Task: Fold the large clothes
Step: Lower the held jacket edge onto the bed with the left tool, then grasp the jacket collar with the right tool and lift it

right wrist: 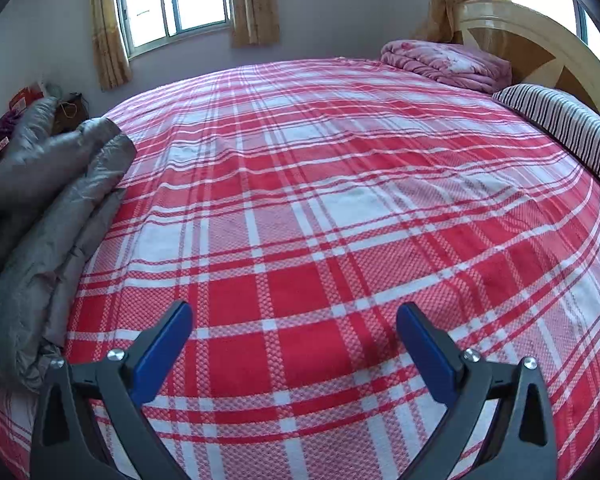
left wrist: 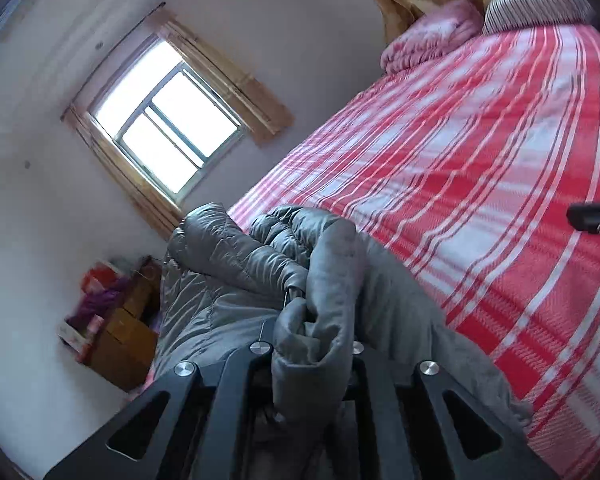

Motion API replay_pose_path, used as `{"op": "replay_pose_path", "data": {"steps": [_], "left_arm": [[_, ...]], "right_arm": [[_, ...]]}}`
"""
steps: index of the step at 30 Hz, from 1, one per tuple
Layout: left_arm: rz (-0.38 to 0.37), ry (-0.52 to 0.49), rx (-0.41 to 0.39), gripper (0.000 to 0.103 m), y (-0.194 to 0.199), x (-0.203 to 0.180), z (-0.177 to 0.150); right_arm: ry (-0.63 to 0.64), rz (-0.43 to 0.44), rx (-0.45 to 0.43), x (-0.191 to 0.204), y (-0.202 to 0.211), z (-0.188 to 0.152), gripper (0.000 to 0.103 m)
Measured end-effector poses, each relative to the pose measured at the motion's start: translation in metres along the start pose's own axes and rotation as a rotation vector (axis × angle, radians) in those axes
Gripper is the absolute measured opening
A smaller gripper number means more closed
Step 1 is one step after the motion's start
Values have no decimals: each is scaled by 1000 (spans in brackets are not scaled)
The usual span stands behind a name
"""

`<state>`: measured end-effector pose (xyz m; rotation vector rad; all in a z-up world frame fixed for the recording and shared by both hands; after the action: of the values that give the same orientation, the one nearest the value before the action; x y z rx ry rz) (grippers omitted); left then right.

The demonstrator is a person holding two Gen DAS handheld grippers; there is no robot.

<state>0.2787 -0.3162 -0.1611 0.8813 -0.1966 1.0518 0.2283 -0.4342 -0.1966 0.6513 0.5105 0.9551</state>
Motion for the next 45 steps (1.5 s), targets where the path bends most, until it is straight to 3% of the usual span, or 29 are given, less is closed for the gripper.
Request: {"op": "replay_pose_path", "data": {"steps": [3,4,6,8,10,13,15,19,21,24,27,31,35,37,38,39,42,45], "left_arm": [[13,17,-9,14,17,7,6],[15,26,-23,24,25,8,10],[-8,60,-89,49,59,17,23],[-21,90,-168,100,92,30,30],[0,115,-240,102,119,46,33],[22,175,-227,102,129,82,30],[111,224,-211,102,124,113,20],[325,449,14,102,59,199,-24],[396,594,171,102,16,240,-56],[384,741,307,102,-29,274,-93],[344,855,347,102,-55,286,-111],[315,866,323,102,-66,272,-102],[299,755,260,102,-64,247,-68],[294,718,226,102,-60,240,-57],[290,707,212,102,-58,237,-52],[287,699,203,102,-57,235,-48],[288,672,199,102,-56,229,-36],[278,661,184,102,-53,226,-24]], "right_arm": [[38,2,10,8,-5,0,103],[50,-2,16,11,-7,-1,103],[55,-5,19,12,-8,-4,103],[50,0,25,9,-14,-4,103],[43,5,33,8,-17,-3,103],[31,4,24,5,-12,5,103],[23,-2,-8,4,-2,19,103],[17,53,-76,20,28,67,102],[30,102,-98,39,42,94,98],[84,182,-122,86,61,136,95],[134,272,-104,132,72,167,94],[213,315,-38,202,65,188,92],[274,339,57,249,38,178,80],[281,342,97,254,22,164,69],[275,358,120,251,14,156,56],[270,376,132,247,10,151,37],[238,400,133,232,1,140,22],[211,399,121,215,-3,135,16]]}}
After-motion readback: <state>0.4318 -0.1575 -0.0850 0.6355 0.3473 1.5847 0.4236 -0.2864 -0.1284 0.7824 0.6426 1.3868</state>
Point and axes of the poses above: each gripper's, at about its wrist camera, not at the fingertips, and y roughly against the way its jaws point, x to its left, z to its top, the point moved 2 cm from there along -y, roughly the way its jaws point, and after that the axes turned 15 degrees about -z, right-handed, at the moved point
